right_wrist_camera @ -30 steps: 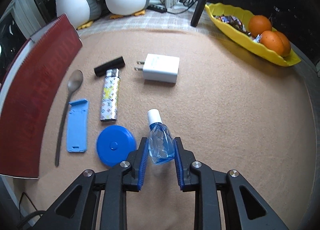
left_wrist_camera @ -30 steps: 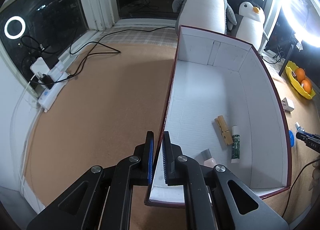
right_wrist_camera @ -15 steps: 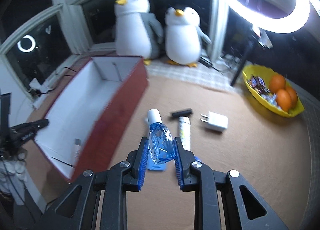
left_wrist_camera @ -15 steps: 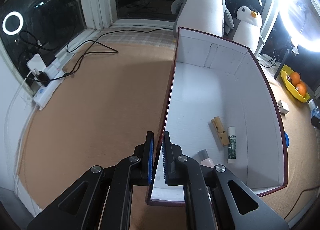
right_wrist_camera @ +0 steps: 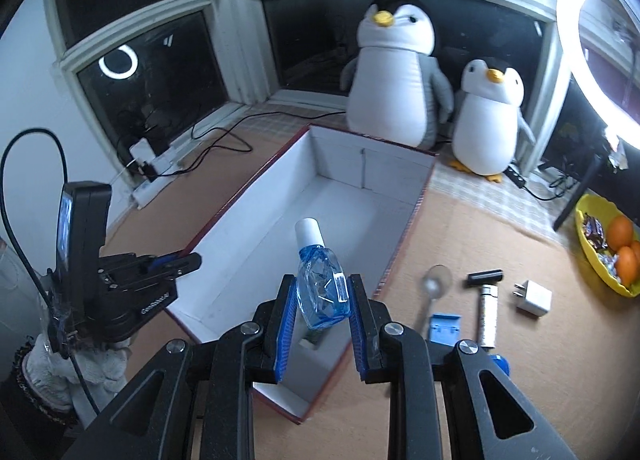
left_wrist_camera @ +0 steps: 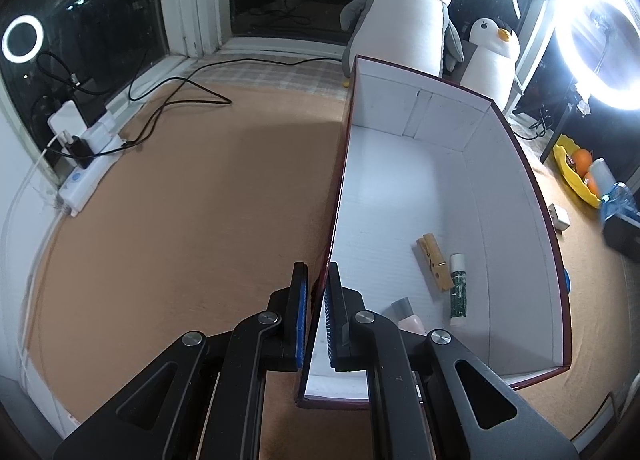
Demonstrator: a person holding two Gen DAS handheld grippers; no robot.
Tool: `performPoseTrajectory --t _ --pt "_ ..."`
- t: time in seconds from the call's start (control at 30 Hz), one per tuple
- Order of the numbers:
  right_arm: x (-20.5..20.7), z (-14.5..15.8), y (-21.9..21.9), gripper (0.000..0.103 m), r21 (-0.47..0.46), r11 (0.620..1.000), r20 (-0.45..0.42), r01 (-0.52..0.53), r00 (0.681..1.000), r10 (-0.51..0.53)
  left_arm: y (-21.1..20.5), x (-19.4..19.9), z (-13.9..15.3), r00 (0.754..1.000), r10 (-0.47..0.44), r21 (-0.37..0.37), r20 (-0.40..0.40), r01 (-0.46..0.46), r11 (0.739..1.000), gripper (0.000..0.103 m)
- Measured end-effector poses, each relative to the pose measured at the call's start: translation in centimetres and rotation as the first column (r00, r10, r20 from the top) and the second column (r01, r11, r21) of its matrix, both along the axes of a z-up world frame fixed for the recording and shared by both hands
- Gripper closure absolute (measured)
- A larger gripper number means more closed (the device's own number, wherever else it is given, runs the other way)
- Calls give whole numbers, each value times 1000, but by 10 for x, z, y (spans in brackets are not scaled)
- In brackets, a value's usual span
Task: Organize rigid objects
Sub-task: 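Carry the perfume bottle over the box and release it with the right gripper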
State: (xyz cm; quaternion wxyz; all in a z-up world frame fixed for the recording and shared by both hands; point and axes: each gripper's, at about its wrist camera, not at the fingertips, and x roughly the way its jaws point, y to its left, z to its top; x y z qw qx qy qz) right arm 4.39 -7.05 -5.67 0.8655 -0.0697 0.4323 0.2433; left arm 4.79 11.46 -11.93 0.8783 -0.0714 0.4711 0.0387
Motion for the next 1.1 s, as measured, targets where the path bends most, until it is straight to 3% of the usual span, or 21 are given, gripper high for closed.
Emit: performPoseTrajectory --t 0.37,1.1 --pt "-9 -24 37 80 -40 996 -36 -82 996 81 -1 0 -2 1000 -1 -6 0 1 1000 97" --pt "-10 -15 27 80 -22 998 -20 -64 998 64 1 0 -3 1000 2 4 -10 -2 1000 97"
